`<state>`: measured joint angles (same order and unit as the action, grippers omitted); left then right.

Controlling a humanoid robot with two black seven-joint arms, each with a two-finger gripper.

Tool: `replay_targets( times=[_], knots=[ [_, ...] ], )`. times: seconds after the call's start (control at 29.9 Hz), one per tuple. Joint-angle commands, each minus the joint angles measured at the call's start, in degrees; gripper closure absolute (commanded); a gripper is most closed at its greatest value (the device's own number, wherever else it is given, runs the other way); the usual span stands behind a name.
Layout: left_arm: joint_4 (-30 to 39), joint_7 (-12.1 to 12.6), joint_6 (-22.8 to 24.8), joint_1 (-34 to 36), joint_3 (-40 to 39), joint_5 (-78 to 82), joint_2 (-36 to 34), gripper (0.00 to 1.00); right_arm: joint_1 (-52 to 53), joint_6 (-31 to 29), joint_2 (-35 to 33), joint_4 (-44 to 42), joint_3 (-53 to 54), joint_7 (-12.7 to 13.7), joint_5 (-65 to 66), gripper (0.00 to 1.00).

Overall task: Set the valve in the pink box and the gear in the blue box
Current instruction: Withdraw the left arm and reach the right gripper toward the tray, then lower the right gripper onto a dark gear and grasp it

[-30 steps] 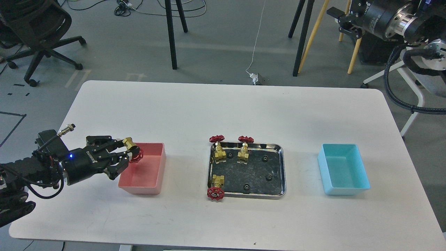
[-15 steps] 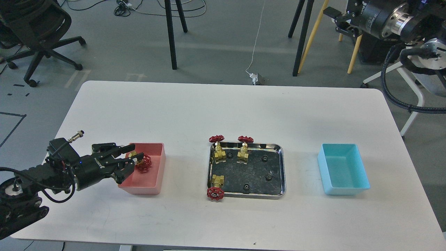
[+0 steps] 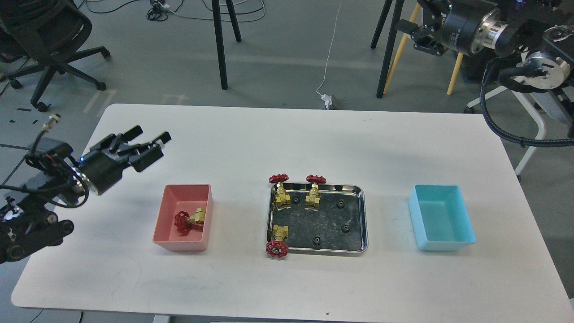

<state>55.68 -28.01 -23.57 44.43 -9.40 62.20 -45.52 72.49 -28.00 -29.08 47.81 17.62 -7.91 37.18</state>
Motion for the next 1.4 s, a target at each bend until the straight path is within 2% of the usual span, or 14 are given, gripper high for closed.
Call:
replay_targets(
  times=[0.0,0.17,0.2,0.3,0.37,0.67,0.77,1.04,1.37],
  knots=[
    [-1.4,0.0,14.6,6.3,-6.8,-14.0,-3.9,0.03,0.2,0.0,0.0,6.8,-7.4,-0.1,7.3,0.01],
    [-7.7,0.0,36.8,15.2,-14.2,-27.3,-5.7,0.02,0.3,0.0,1.1,14.5,-18.2,-0.1,18.8,0.01],
    [-9.4,0.0,39.9,16.4,-16.0,-29.4,-5.7,0.02,0.4,0.0,1.8,15.4,-20.3,-0.2,20.7,0.01],
    [-13.1,2.2,45.1,18.6,-20.2,-32.3,-5.6,0.02,0.9,0.0,4.1,16.1,-26.6,-1.1,24.2,0.01],
    [-14.6,3.1,46.0,20.2,-21.7,-32.4,-5.6,0.02,1.7,0.0,5.6,16.2,-30.9,-1.6,26.4,0.01],
    [-17.0,3.8,45.3,25.6,-22.0,-32.4,-4.9,0.02,4.8,0.0,14.6,14.9,-44.8,-4.7,32.9,0.01],
    [-17.0,3.8,45.2,25.8,-22.1,-32.4,-4.9,0.02,4.2,0.0,18.2,12.1,-47.0,-4.8,34.4,0.01],
    [-18.1,3.7,45.2,26.2,-22.2,-32.5,-5.0,0.02,1.4,0.0,22.1,4.5,-49.8,-5.7,35.2,0.02],
    [-19.7,3.5,45.2,26.9,-22.4,-32.5,-4.9,0.02,1.2,0.0,24.9,2.2,-50.5,-5.9,36.7,0.05]
  ],
)
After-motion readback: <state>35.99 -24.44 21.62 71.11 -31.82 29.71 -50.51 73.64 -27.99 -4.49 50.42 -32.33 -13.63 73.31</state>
